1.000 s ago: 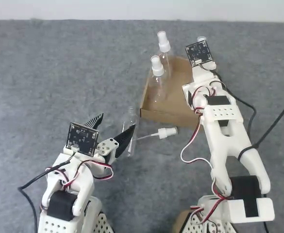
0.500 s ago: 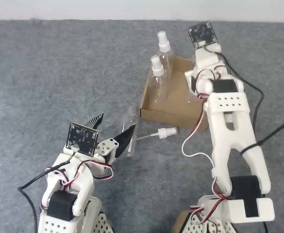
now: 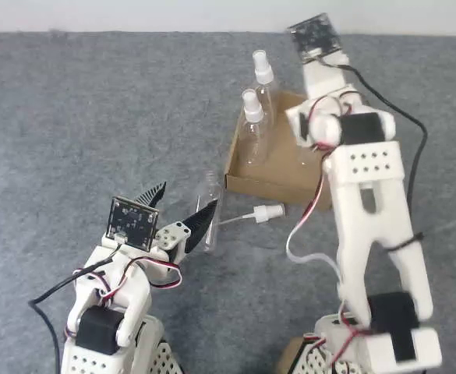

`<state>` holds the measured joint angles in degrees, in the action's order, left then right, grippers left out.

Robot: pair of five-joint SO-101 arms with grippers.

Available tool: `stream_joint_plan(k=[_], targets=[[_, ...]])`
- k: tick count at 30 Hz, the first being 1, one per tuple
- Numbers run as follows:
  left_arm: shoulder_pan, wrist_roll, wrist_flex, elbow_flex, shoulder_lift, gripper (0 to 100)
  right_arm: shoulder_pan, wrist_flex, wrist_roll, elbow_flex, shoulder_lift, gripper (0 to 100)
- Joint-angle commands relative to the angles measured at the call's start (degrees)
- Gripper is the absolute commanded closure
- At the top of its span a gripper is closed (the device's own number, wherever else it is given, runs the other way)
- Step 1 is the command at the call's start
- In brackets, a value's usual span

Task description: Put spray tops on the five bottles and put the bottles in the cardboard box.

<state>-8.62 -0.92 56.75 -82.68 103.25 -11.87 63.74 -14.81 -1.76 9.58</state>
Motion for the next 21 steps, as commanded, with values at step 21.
stream_joint_plan(k=[21], targets=[[0.4, -0.5, -0.8, 0.5, 0.9, 70, -6.7, 38.9, -1.0, 0.1, 29.9, 72.8]])
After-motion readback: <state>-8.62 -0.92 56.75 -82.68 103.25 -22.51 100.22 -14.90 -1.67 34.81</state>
